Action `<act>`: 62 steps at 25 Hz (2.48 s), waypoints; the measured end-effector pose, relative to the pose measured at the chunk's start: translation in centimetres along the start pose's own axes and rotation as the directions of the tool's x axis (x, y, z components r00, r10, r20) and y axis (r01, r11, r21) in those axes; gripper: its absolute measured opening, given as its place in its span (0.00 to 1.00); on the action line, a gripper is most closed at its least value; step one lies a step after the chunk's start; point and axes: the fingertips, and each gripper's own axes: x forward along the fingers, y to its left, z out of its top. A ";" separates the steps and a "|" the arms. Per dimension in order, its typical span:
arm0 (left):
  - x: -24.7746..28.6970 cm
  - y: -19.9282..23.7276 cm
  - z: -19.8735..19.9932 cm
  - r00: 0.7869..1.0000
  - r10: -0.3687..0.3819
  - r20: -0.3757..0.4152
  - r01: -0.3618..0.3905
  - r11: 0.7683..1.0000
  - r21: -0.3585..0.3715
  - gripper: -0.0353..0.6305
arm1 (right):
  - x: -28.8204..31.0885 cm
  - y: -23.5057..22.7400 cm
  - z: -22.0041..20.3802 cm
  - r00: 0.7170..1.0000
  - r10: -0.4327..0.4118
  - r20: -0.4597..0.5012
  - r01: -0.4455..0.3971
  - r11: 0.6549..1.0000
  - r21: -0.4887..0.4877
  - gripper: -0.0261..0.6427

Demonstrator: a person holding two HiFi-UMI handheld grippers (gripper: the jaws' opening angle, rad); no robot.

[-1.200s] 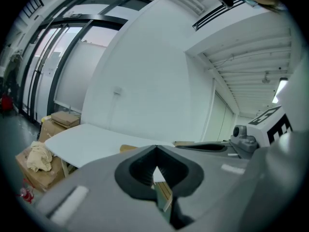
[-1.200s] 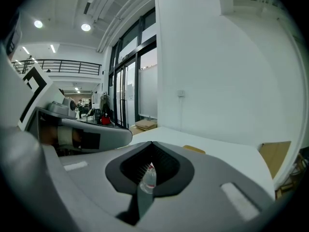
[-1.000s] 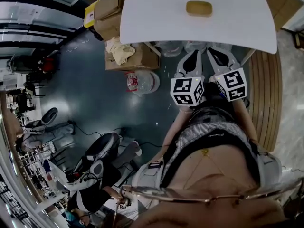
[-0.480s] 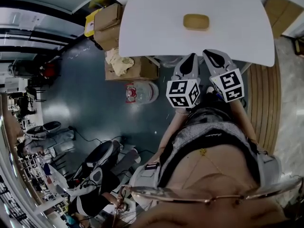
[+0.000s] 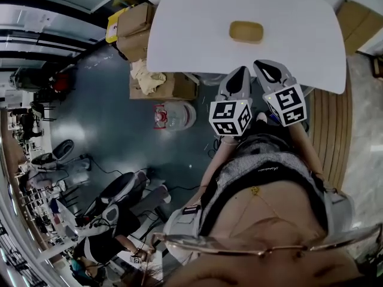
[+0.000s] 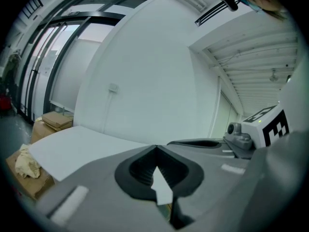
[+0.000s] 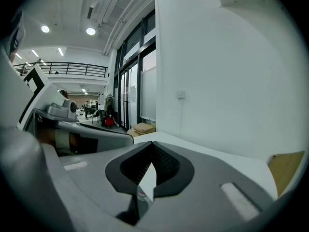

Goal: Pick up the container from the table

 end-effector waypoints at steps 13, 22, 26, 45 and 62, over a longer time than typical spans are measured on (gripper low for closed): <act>2.3 1.6 -0.9 1.000 -0.016 -0.023 0.016 1.000 -0.015 0.05 | 0.9 -1.8 -1.2 0.998 -0.060 -0.012 0.060 0.998 0.025 0.07; 6.1 3.4 1.4 0.990 -0.138 -0.033 0.138 0.990 0.011 0.05 | 4.2 -3.8 0.0 0.986 -0.166 -0.022 0.167 0.984 0.065 0.07; 7.5 5.1 2.9 0.985 -0.169 -0.033 0.170 0.985 0.019 0.05 | 5.8 -5.0 0.8 0.974 -0.226 -0.027 0.228 0.970 0.085 0.07; 9.8 13.8 4.5 0.948 -0.307 -0.087 0.308 0.951 -0.004 0.05 | 13.7 -4.9 2.1 0.923 -0.378 -0.076 0.385 0.916 0.114 0.07; 9.3 18.6 4.6 0.938 -0.330 -0.107 0.328 0.944 -0.032 0.05 | 17.3 -2.6 2.8 0.912 -0.398 -0.103 0.407 0.908 0.099 0.07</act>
